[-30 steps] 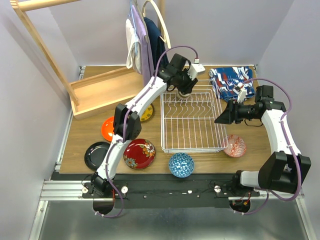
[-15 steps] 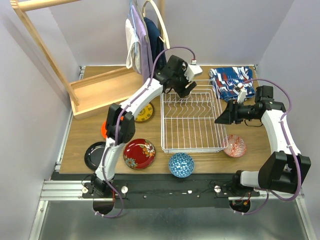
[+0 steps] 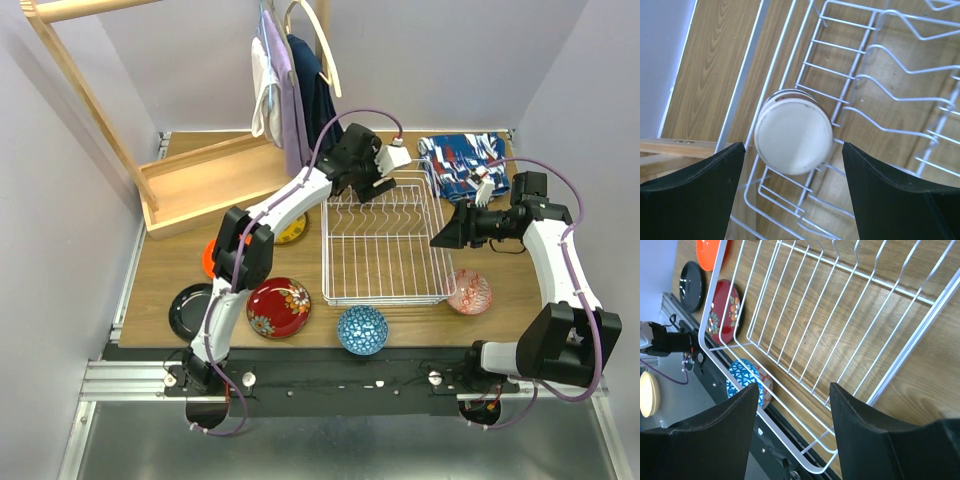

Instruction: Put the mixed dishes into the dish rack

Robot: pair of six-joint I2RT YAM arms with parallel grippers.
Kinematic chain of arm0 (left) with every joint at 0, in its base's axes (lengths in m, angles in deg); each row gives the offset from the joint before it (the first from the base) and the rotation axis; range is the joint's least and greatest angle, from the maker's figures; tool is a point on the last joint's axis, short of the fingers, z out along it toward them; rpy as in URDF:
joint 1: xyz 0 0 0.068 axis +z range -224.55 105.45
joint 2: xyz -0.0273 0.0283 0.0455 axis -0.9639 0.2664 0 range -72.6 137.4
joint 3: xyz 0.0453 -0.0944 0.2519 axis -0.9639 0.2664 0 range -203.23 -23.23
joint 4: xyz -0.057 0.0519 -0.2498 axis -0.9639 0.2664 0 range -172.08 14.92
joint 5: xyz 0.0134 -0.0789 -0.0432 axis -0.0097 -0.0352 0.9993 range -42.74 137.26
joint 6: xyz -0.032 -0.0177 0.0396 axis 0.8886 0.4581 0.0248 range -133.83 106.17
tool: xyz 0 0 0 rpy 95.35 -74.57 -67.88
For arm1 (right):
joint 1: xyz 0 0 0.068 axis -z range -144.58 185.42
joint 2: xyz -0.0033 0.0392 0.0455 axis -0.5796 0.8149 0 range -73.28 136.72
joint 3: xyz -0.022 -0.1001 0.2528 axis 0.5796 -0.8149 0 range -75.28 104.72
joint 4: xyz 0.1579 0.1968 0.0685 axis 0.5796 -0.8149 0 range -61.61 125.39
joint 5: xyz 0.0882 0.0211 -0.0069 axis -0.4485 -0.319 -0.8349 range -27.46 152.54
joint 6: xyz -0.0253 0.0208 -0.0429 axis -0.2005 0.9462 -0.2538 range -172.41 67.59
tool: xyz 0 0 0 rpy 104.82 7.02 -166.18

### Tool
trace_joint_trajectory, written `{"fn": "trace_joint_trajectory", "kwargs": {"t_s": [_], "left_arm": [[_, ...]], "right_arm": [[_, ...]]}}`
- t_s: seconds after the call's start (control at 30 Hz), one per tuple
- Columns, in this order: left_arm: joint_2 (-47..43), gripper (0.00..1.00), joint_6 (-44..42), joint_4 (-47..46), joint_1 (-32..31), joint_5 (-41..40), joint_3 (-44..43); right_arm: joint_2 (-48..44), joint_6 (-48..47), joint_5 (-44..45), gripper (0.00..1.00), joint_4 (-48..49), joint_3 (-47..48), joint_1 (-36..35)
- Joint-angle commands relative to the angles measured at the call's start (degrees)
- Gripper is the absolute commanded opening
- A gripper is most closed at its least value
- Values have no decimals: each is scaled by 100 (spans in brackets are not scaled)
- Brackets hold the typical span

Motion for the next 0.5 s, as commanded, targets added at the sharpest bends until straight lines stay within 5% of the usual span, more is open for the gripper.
{"fn": "trace_joint_trajectory", "kwargs": {"t_s": [0.0, 0.27, 0.47], "left_arm": [[448, 88, -232, -77, -15, -276, -487], [695, 88, -416, 195, -15, -258, -777], [712, 70, -522, 520, -6, -224, -803]], "right_arm": [[-34, 4, 138, 66, -23, 41, 49], [-34, 12, 164, 66, 12, 14, 75], [-7, 21, 155, 66, 48, -30, 93]]}}
